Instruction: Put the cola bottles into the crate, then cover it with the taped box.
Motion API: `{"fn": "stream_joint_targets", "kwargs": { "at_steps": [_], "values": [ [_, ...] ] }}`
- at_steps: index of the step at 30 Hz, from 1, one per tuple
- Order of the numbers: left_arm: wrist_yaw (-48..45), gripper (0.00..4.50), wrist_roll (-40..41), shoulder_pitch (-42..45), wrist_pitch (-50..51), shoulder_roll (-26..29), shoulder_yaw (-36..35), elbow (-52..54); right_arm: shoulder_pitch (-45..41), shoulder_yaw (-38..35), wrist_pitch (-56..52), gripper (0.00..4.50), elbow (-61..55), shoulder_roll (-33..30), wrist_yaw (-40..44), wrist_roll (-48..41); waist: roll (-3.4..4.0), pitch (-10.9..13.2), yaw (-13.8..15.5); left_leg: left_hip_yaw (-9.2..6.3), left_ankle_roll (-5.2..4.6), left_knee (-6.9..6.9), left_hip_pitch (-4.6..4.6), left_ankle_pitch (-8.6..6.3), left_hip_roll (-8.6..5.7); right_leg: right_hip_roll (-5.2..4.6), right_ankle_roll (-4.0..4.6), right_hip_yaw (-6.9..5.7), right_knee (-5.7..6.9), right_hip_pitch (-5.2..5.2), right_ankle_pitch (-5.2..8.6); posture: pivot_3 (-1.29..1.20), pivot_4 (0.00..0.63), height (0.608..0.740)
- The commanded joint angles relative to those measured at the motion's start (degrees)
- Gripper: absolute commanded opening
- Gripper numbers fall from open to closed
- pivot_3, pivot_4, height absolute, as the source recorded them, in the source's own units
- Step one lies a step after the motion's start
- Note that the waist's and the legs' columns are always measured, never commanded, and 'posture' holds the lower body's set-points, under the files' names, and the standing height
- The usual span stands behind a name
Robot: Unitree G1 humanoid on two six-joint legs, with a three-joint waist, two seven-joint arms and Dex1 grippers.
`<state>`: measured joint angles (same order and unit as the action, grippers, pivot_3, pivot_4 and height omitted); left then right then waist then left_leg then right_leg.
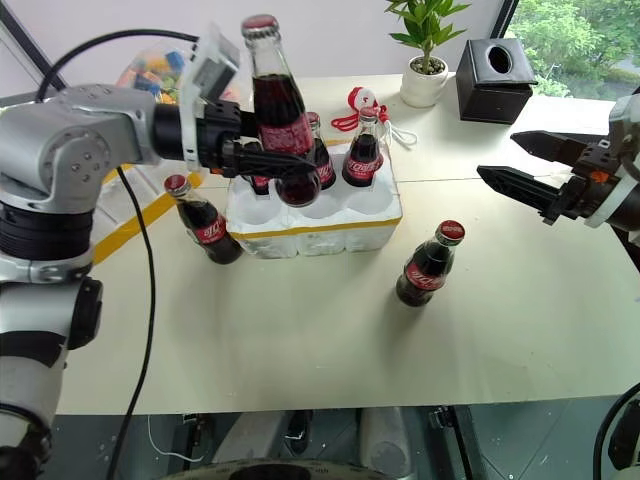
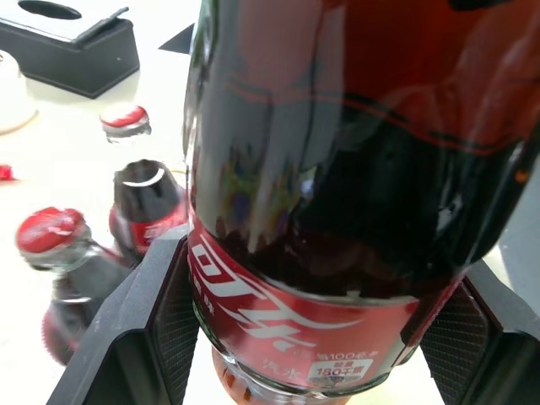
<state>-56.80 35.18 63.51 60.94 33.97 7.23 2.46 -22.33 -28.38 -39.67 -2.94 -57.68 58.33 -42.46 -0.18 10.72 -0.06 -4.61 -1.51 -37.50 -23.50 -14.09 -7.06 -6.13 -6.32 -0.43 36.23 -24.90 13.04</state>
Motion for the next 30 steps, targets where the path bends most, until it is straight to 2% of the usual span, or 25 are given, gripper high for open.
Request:
{"fn": "stream_joint_targets", "kwargs": {
  "at_steps": [1, 9, 19, 21, 23, 27, 30],
  "values": [
    [4.89, 2.86, -1.89, 1.57, 0.18, -1.79, -0.61, 0.81, -0.71, -0.73, 0.68, 4.5, -1.4, 0.05, -0.25, -0.75, 0.0, 0.0, 0.32, 0.0, 0.0, -0.01, 0.0, 0.0, 0.0, 0.0, 0.0, 0.0, 0.0, 0.0, 0.0, 0.0, 0.15, 0.732],
    [13.79, 2.86, -6.2, 2.78, 2.28, -9.64, 2.45, -3.42, -0.9, -0.4, 1.08, 4.5, -1.21, 0.87, -1.33, -0.53, -0.01, 0.0, 0.83, 0.01, 0.02, -0.02, 0.0, 0.01, 0.0, 0.01, -0.01, 0.0, 0.0, 0.01, -0.01, 0.0, 0.15, 0.732],
    [14.41, 2.86, -9.98, -0.22, -0.27, -10.27, 4.89, -4.37, 0.76, -2.06, 0.68, 4.5, -2.43, 1.08, -2.88, -1.11, 0.0, 0.0, 0.81, 0.01, 0.05, -0.02, 0.0, 0.03, 0.0, 0.01, -0.01, 0.0, 0.0, 0.0, -0.01, 0.0, 0.15, 0.732],
    [14.39, 3.89, -9.95, -0.41, -0.12, -10.65, 4.64, -4.43, 0.93, -2.2, 0.67, 4.5, -2.61, 1.05, -3.13, -1.26, 0.0, 0.0, 0.8, 0.0, 0.05, -0.03, 0.0, 0.02, -0.01, 0.01, -0.01, 0.0, 0.01, 0.01, -0.01, 0.0, 0.15, 0.732],
    [14.02, 4.41, -9.71, -0.55, -0.31, -10.7, 4.53, -4.09, 1.03, -2.25, 0.72, 4.5, -2.68, 0.99, -3.33, -1.35, 0.01, -0.01, 0.8, 0.0, 0.05, -0.04, 0.0, 0.02, -0.01, 0.01, -0.01, 0.0, 0.01, 0.02, -0.01, 0.0, 0.15, 0.732],
    [12.46, 4.41, -5.58, 0.91, 2.32, -10.95, 0.13, -3.84, 1.03, -2.08, 0.81, 4.5, -2.58, 0.53, -3.31, -1.4, 0.01, -0.01, 0.8, 0.0, 0.05, -0.08, 0.0, 0.02, 0.0, 0.01, -0.01, 0.0, 0.01, 0.03, -0.01, 0.0, 0.15, 0.732],
    [9.58, 4.41, -2.08, 2.89, 4.28, -8.67, -3.27, -3.5, 0.55, -1.61, 1.05, 4.5, -1.92, 0.11, -2.92, -1.06, 0.0, 0.0, 0.73, 0.0, 0.03, -0.12, 0.0, 0.01, 0.0, 0.02, -0.01, 0.0, 0.02, 0.04, -0.01, 0.0, 0.15, 0.732]
  ]
}}
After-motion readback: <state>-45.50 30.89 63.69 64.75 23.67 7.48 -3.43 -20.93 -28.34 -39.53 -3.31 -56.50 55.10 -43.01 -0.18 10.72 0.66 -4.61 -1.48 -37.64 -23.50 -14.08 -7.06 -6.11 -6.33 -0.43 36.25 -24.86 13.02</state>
